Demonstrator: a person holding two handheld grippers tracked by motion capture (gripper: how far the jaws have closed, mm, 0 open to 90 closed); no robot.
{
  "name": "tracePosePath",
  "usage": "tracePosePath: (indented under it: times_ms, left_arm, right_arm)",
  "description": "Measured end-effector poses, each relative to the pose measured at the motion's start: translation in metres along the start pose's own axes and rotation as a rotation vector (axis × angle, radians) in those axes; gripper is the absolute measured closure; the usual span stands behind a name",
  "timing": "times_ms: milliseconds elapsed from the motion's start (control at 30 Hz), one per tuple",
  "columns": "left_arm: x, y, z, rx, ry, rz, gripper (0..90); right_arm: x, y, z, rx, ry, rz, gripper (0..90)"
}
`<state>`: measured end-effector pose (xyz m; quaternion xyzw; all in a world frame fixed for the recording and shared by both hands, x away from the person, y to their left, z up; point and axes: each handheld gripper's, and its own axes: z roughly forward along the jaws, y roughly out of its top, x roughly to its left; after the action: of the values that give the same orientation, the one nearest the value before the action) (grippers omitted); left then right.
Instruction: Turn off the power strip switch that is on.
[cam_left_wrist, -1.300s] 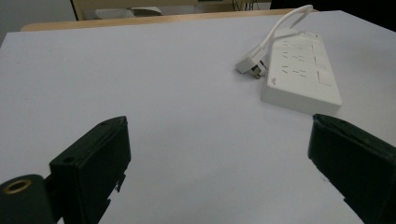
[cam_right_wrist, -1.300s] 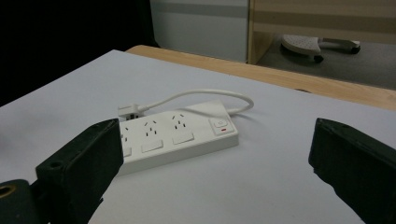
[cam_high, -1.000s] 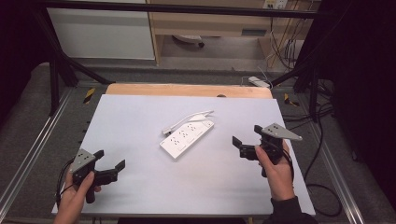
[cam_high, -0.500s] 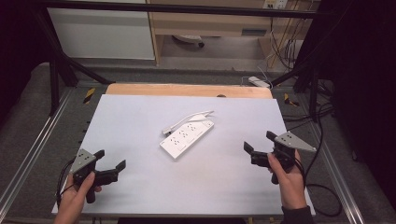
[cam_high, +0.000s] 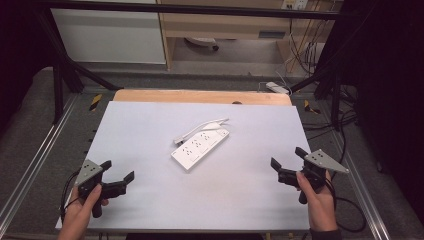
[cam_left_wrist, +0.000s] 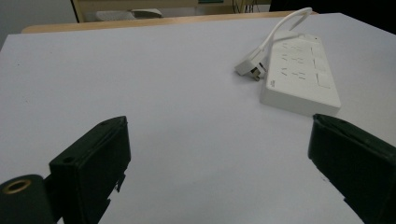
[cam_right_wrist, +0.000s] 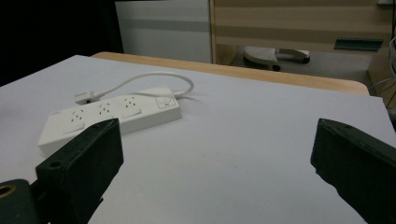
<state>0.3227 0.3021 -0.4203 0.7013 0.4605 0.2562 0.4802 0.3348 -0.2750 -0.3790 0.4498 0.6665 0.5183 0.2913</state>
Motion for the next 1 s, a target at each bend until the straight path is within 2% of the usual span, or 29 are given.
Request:
tracePosePath:
  times_ms: [233,467,733,867,1000]
  left_arm:
    - [-0.001,0.000,0.000,0.001,-0.006,0.002,5.6]
    - [-0.001,0.000,0.000,0.003,-0.008,0.004,5.6]
    - [-0.003,0.000,0.001,0.005,-0.012,0.008,5.6]
    - [-0.003,0.000,0.002,0.009,-0.014,0.016,5.6]
    - [-0.004,0.000,0.001,0.006,-0.019,0.017,5.7]
  right_arm:
    - [-0.008,-0.016,0.000,0.011,-0.018,-0.002,2.5]
    - [-0.010,-0.031,0.011,0.047,-0.018,0.003,2.5]
    - [-0.007,-0.048,0.028,0.106,0.002,0.010,2.8]
    - [0.001,-0.053,0.039,0.148,0.025,-0.014,3.2]
    - [0.005,-0.057,0.048,0.213,0.012,-0.037,3.5]
